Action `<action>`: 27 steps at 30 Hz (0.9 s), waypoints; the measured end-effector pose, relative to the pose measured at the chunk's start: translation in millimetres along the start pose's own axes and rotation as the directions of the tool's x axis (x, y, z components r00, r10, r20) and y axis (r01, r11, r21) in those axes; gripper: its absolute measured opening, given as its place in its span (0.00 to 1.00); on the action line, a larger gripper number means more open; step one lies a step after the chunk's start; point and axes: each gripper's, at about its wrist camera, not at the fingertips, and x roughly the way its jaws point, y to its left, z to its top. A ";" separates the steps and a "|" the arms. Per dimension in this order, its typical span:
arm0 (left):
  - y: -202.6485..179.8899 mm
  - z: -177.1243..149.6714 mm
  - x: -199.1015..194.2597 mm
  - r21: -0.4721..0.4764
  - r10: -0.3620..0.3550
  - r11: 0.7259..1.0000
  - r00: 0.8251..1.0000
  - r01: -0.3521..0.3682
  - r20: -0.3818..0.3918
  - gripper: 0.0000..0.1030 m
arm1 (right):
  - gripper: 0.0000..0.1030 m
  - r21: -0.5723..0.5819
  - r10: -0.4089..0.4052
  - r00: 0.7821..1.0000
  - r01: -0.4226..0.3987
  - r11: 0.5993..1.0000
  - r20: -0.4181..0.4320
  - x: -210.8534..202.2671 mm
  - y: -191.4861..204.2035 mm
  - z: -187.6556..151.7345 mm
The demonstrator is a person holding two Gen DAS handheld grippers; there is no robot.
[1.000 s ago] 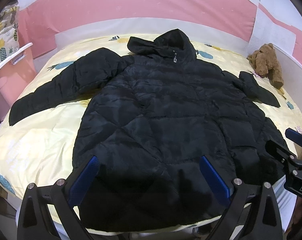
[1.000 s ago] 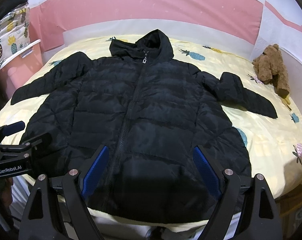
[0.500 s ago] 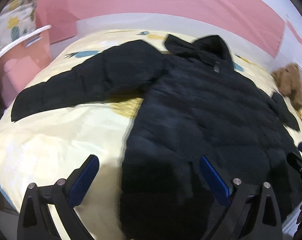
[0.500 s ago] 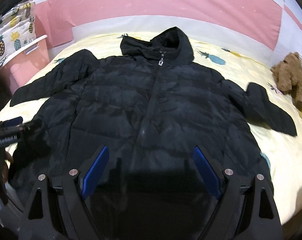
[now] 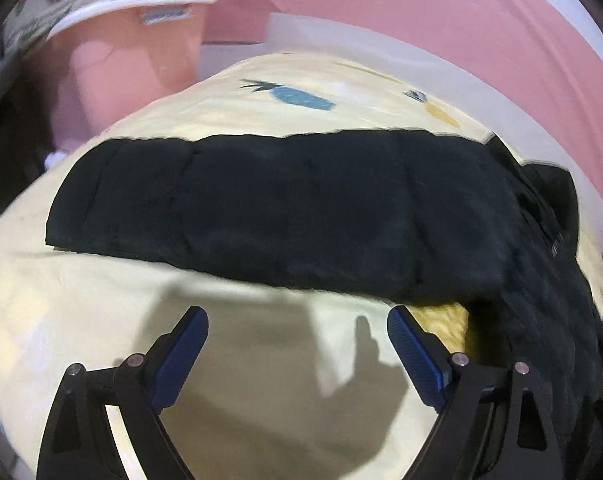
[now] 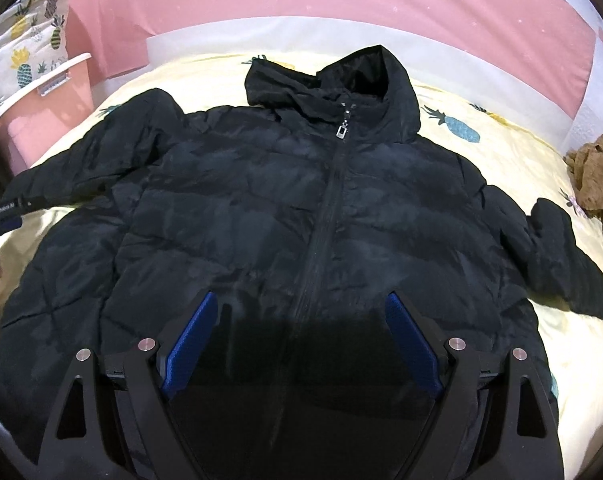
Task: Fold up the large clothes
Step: 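Grasp the jacket sleeve nearest the left tool with the left tool, then lift the sleeve and fold it across the jacket body, then open the left tool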
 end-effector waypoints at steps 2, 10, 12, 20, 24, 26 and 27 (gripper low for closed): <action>10.6 4.2 5.3 -0.035 0.002 0.999 1.000 -0.001 0.003 0.88 | 0.83 -0.003 -0.009 1.000 0.009 1.000 -0.005 6.7 -1.7 2.6; 42.6 22.9 28.7 -0.124 0.007 0.992 0.999 0.000 0.049 0.74 | 0.83 0.017 -0.034 0.999 0.034 0.999 -0.020 23.3 -16.0 9.4; 46.9 25.4 30.8 -0.137 0.013 0.991 0.998 -0.006 0.055 0.66 | 0.83 0.024 -0.036 0.999 0.037 0.999 -0.023 26.3 -20.4 10.7; 46.4 44.2 27.0 -0.100 0.003 0.995 0.996 0.005 0.084 0.21 | 0.83 0.051 -0.038 0.998 0.040 0.998 -0.042 30.8 -39.9 6.5; 30.5 65.6 -10.1 -0.047 -0.018 0.999 0.989 0.025 0.147 0.17 | 0.83 0.058 -0.048 0.998 0.050 0.997 -0.033 21.0 -48.2 1.3; 18.2 74.8 -30.5 -0.016 -0.035 0.999 0.983 0.038 0.180 0.16 | 0.83 0.057 -0.054 0.998 0.055 0.997 -0.020 13.2 -51.3 -1.4; 6.8 83.1 -46.3 0.013 -0.049 0.999 0.978 0.048 0.205 0.16 | 0.83 0.055 -0.059 0.998 0.060 0.997 -0.012 8.9 -52.9 -2.5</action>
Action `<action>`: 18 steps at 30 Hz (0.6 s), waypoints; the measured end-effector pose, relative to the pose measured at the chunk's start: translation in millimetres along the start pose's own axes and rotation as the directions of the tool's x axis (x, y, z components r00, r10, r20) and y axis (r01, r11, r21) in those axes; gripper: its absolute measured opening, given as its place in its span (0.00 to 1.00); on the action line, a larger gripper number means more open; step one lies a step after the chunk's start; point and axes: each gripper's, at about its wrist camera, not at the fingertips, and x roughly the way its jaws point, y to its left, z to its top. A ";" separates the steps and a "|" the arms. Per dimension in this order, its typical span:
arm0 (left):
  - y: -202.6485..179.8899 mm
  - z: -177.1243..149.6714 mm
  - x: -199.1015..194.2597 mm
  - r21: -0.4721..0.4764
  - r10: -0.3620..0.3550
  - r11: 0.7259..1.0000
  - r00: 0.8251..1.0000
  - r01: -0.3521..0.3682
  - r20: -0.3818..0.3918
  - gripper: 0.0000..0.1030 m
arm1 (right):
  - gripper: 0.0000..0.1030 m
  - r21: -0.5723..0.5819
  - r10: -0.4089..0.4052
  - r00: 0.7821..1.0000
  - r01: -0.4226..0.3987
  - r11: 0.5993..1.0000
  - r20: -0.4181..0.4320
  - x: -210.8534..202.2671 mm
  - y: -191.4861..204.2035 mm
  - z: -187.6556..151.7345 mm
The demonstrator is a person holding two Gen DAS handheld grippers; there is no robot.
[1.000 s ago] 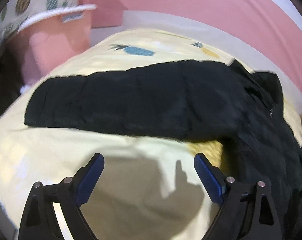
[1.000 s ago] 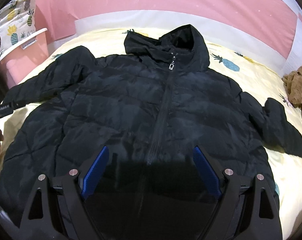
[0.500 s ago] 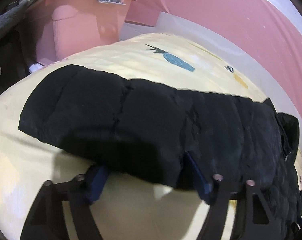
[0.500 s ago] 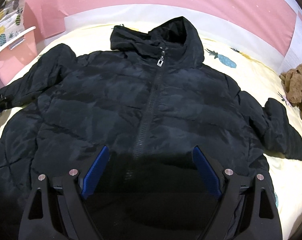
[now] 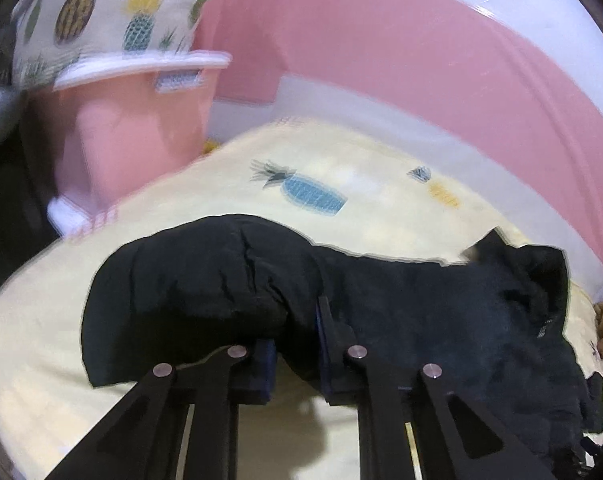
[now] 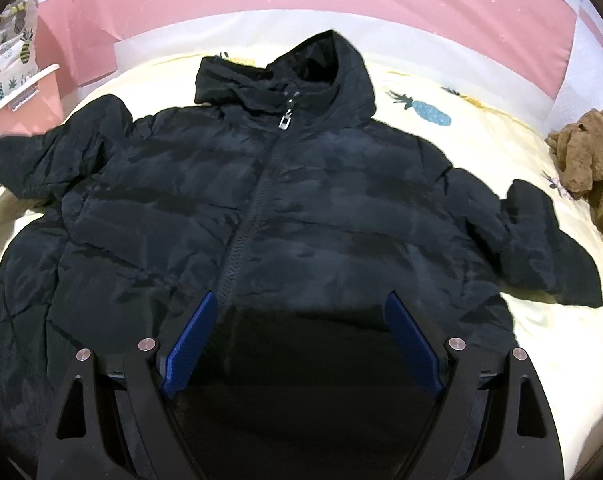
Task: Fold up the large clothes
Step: 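Lift the sleeve and fold it across the jacket body, then open the left tool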
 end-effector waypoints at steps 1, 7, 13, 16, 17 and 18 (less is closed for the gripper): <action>-11.2 8.8 -9.4 0.024 -0.014 1.000 1.000 0.014 0.019 0.16 | 0.83 -0.001 -0.005 1.000 0.005 1.000 0.007 -4.1 -2.1 -1.0; -101.2 42.2 -60.1 0.181 -0.147 0.975 0.985 0.129 0.087 0.15 | 0.83 0.025 -0.036 0.998 0.035 0.999 0.054 -31.2 -24.8 -6.3; -209.7 35.9 -76.4 0.319 -0.312 0.904 0.950 0.286 0.032 0.15 | 0.83 0.107 -0.044 0.996 0.036 0.994 0.074 -47.4 -63.1 -16.4; -255.4 20.4 -69.7 0.357 -0.363 0.868 0.932 0.346 -0.022 0.15 | 0.83 0.153 -0.046 0.996 0.034 0.988 0.071 -48.1 -83.5 -23.5; -273.1 12.3 -63.8 0.368 -0.382 0.852 0.923 0.373 -0.050 0.15 | 0.83 0.172 -0.047 0.996 0.035 0.985 0.071 -48.0 -92.0 -26.7; -287.6 3.2 -59.1 0.376 -0.399 0.838 0.914 0.396 -0.075 0.15 | 0.83 0.183 -0.047 0.996 0.034 0.983 0.071 -48.4 -96.7 -29.3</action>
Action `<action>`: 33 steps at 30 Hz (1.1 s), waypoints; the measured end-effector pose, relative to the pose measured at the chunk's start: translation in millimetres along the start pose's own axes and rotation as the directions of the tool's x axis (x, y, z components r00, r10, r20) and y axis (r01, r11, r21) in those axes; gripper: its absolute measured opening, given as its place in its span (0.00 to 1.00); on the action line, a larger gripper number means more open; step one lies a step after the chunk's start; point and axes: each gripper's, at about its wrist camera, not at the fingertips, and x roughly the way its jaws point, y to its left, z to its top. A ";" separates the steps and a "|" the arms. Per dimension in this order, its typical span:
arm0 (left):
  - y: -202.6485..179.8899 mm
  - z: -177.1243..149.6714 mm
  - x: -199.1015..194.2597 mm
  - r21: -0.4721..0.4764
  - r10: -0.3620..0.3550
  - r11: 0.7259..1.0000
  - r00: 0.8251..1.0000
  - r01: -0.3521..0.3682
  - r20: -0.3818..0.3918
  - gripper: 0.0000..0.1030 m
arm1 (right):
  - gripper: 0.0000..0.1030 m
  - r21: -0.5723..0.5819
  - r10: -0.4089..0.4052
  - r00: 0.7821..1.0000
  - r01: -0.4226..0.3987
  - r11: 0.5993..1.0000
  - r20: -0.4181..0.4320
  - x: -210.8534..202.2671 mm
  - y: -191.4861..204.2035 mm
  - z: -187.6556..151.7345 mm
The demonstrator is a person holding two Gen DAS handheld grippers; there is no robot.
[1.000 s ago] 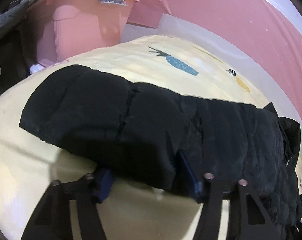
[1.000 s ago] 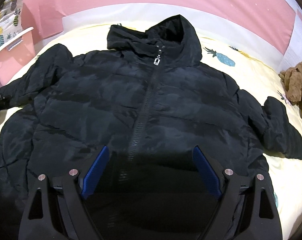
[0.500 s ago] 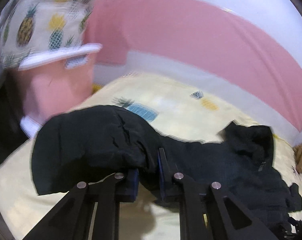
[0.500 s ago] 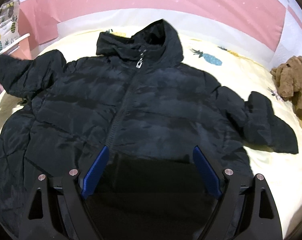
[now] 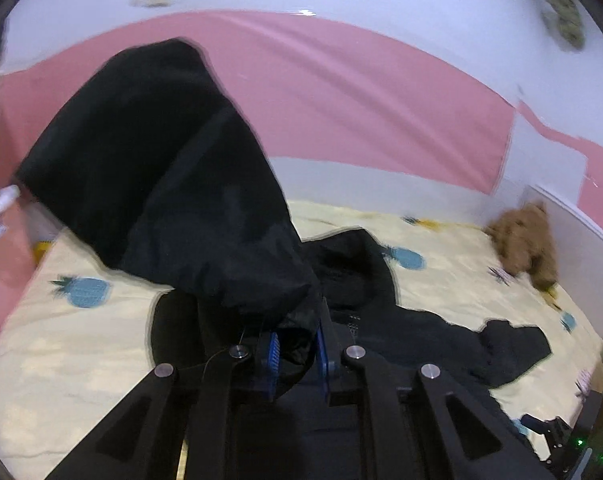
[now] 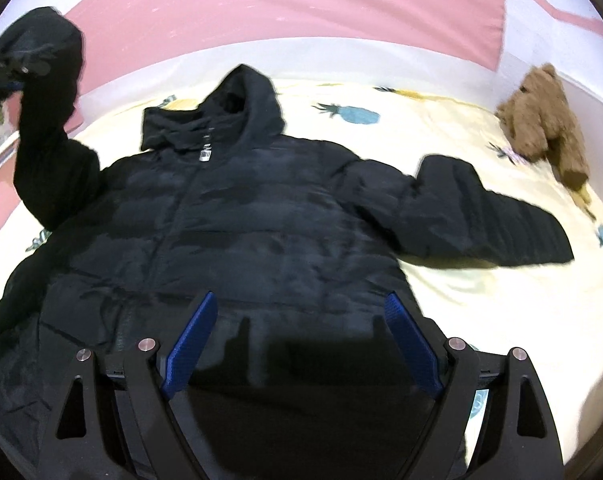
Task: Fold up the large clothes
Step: 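Lift the sleeve and fold it across the jacket body, then open the left tool, then move the right tool toward the other jacket sleeve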
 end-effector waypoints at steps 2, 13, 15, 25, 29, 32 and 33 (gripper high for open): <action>-23.2 -7.3 23.4 0.010 -0.052 0.999 0.998 0.052 -0.039 0.15 | 0.83 0.034 0.002 1.000 -0.002 0.999 0.002 1.9 -15.0 -2.4; -108.5 -85.9 156.9 0.026 -0.202 0.976 0.939 0.217 -0.278 0.28 | 0.83 0.156 0.059 0.998 -0.056 0.986 -0.009 15.4 -58.1 -11.1; -116.0 -98.3 170.1 0.013 -0.233 0.969 0.926 0.248 -0.297 0.43 | 0.83 0.163 0.059 0.998 -0.056 0.985 -0.014 17.4 -60.0 -11.7; -104.1 -75.7 121.5 -0.016 -0.344 0.936 0.910 0.350 -0.230 0.79 | 0.83 0.150 0.098 0.994 -0.103 0.983 0.041 -1.8 -47.6 17.2; -61.7 -57.6 108.0 0.025 -0.216 0.974 0.961 0.224 -0.172 0.79 | 0.74 0.107 0.110 0.993 -0.113 0.988 0.031 0.5 -30.3 37.9; -9.3 -52.7 120.1 0.003 -0.085 0.996 0.981 0.087 -0.173 0.73 | 0.59 0.072 0.108 0.994 -0.107 0.992 -0.013 12.8 -19.5 51.0; 18.5 -52.1 132.4 -0.025 -0.033 0.999 0.982 0.029 -0.187 0.70 | 0.58 0.061 0.102 0.994 -0.100 0.993 -0.031 17.8 -16.5 54.6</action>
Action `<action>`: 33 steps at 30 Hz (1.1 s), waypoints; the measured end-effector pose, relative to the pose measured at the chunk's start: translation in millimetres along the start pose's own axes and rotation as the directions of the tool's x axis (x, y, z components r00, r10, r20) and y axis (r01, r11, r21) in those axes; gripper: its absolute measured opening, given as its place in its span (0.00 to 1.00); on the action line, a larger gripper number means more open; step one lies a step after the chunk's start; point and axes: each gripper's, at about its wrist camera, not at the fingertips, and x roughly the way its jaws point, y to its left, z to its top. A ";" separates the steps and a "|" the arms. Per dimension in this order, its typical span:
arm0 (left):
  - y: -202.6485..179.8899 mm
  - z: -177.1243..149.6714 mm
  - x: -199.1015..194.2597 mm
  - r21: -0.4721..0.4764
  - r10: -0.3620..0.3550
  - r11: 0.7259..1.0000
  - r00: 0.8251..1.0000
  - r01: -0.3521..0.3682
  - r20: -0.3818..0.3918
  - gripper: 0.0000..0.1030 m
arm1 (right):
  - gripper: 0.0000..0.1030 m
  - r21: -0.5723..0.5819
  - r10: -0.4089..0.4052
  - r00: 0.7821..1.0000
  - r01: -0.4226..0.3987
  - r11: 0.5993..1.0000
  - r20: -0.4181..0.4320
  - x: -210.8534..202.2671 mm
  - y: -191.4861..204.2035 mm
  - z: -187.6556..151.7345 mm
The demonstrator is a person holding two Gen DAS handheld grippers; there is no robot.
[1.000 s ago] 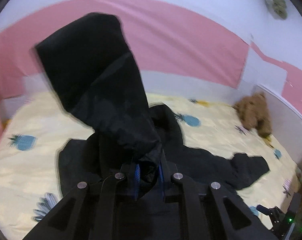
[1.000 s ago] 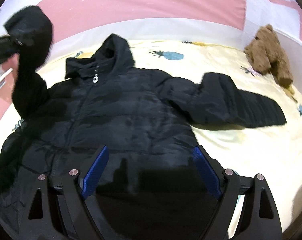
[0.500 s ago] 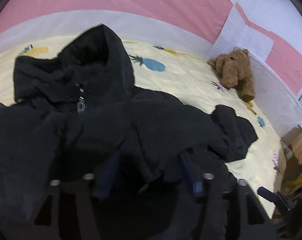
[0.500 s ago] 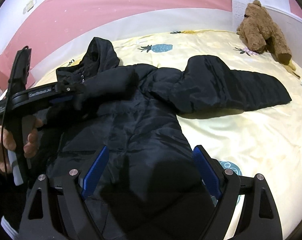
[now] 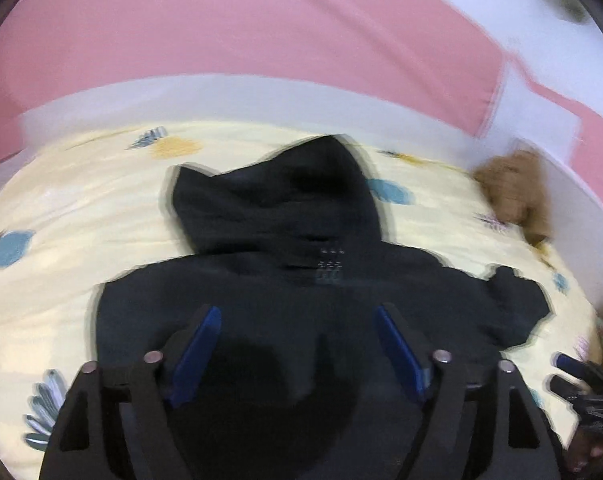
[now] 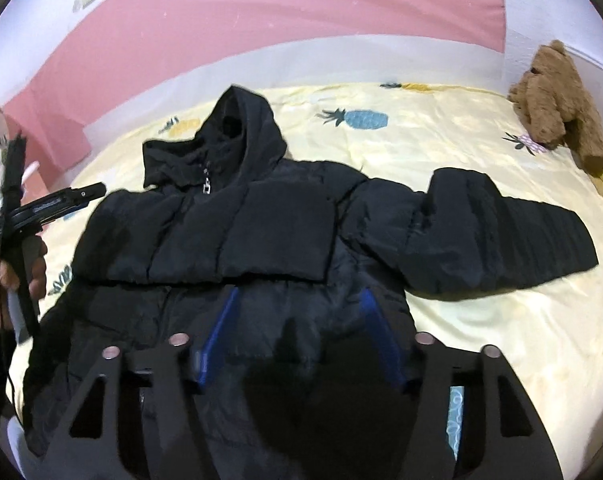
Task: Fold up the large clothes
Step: 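Move the right tool toward the other jacket sleeve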
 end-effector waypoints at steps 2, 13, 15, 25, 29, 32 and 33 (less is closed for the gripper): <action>34.6 0.2 19.4 -0.053 0.069 0.996 0.997 -0.071 -0.037 0.54 | 0.56 -0.022 0.000 1.000 -0.001 1.000 -0.020 4.0 3.8 2.6; 57.8 -26.0 62.5 -0.049 0.065 0.996 0.995 -0.069 -0.081 0.49 | 0.56 -0.050 0.002 1.000 -0.001 0.999 0.007 15.0 10.3 27.5; 64.4 -21.6 45.2 -0.074 0.049 0.996 0.997 -0.053 -0.055 0.49 | 0.56 -0.057 0.017 1.000 -0.017 0.998 0.001 37.1 16.3 36.9; 90.8 -25.3 66.0 -0.081 0.157 0.984 0.987 -0.159 -0.031 0.50 | 0.50 -0.006 -0.008 0.992 0.007 1.000 -0.126 151.3 1.4 37.4; 91.6 -21.6 65.2 -0.085 0.141 0.986 0.990 -0.143 -0.032 0.49 | 0.50 0.020 -0.003 0.993 0.005 1.000 -0.120 144.5 -3.3 36.1; 90.8 -19.4 37.6 -0.111 0.096 0.989 0.995 -0.097 -0.012 0.49 | 0.50 0.015 0.018 0.997 -0.017 1.000 -0.071 116.2 0.0 34.9; 88.9 -23.0 26.2 -0.109 0.073 0.991 0.997 -0.072 0.006 0.49 | 0.50 0.011 0.030 0.998 -0.029 1.000 -0.052 107.3 1.9 32.5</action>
